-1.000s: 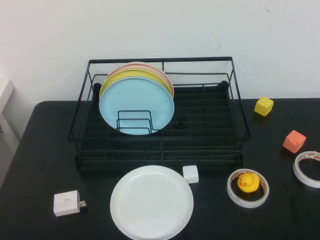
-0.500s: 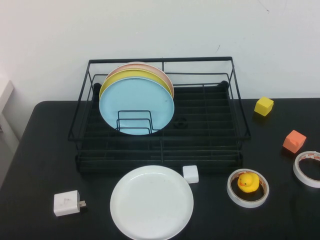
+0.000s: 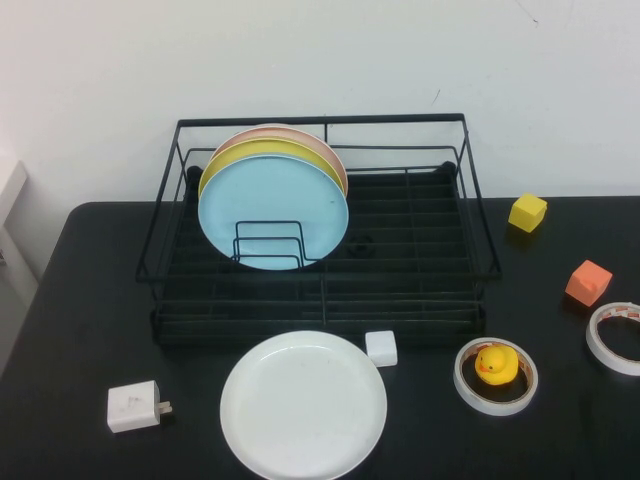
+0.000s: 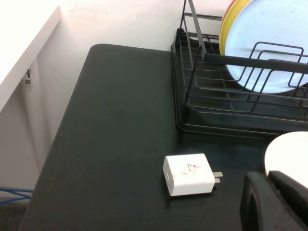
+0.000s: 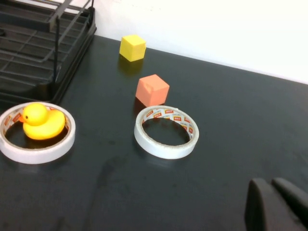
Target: Place plate on rack
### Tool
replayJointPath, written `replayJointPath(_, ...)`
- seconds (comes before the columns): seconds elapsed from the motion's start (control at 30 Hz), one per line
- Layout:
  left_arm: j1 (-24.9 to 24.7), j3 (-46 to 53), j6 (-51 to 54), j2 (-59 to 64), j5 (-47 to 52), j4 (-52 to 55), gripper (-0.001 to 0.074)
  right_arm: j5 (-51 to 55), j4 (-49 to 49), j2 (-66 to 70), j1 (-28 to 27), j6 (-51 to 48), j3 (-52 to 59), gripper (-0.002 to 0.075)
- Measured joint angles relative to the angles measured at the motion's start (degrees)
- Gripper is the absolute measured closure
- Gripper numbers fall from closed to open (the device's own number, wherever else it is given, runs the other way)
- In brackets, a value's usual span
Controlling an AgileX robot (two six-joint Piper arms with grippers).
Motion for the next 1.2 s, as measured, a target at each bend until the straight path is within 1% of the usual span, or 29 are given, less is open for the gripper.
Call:
replayJointPath(0.57,0.0,-0.1,0.0,0.0,0.0,0.0,0.0738,-0.11,-0.99,0.0,0.0,0.0,0.0,0.0728)
replayJointPath(0.63,0.0,-0.1,0.0,0.0,0.0,-0.14,0.0738,-0.55,-1.1,0.0,0.0,0.0,0.04,0.0728)
replayJointPath(0.73,0.0,0.01,0.0,0.0,-2.6,-0.24,0.0738,-3.61,-2.07,0.0,0.0,0.0,0.64,0.0728)
replayJointPath(0.8,0.0,0.13,0.0,0.0,-6.59,-0.24,0.0738,-7.59,-2.5,0.0,0.0,0.0,0.75,0.0728)
replayJointPath(0.87,0.0,0.13,0.0,0.0,-12.63,-0.24,0.0738,-12.64,-2.75,0.0,0.0,0.0,0.75,0.0728)
replayJointPath(1.07,0.0,0.13,0.0,0.0,-30.01,-0.69,0.0738,-31.15,-2.97,0.0,0.0,0.1,0.75,0.0728)
replayJointPath(1.2,0.0,0.13,-0.86,0.0,-40.33,-0.69,0.0738,-40.49,-2.04,0.0,0.0,2.29,0.75,0.0728)
